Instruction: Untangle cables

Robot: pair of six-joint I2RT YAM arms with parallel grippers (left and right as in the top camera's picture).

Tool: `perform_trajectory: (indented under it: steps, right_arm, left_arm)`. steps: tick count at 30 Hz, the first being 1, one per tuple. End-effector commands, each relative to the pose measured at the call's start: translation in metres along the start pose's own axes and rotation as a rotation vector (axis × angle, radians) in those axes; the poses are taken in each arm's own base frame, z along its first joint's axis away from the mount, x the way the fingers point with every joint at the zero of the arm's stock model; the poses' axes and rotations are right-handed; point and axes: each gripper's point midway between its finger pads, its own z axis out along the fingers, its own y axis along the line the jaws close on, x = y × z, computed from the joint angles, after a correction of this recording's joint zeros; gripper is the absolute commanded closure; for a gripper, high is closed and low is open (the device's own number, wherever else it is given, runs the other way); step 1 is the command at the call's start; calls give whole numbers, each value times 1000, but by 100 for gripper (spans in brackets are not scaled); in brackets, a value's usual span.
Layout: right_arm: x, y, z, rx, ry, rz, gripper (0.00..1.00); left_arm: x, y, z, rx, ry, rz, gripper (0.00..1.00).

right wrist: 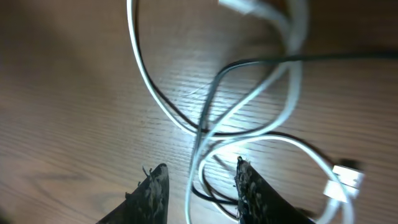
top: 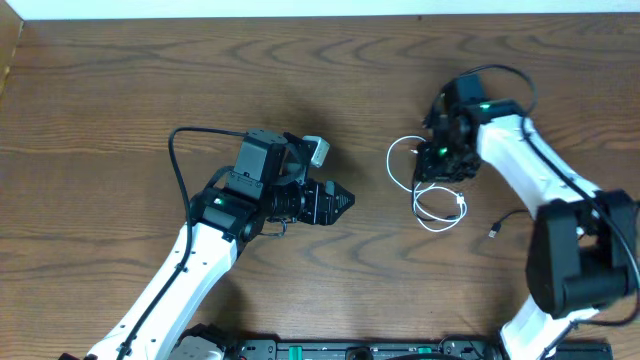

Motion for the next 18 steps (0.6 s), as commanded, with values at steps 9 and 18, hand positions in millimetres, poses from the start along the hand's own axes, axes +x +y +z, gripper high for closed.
perform_trajectory:
  steps: [9, 18]
  right_arm:
    - [2, 16, 25, 115, 6, -114, 69]
    - [-17, 6, 33, 193, -104, -86, 73]
  left_arm:
    - [-4, 0, 0, -8, -4, 16, 29]
    - [-4, 0, 0, -8, -4, 16, 30]
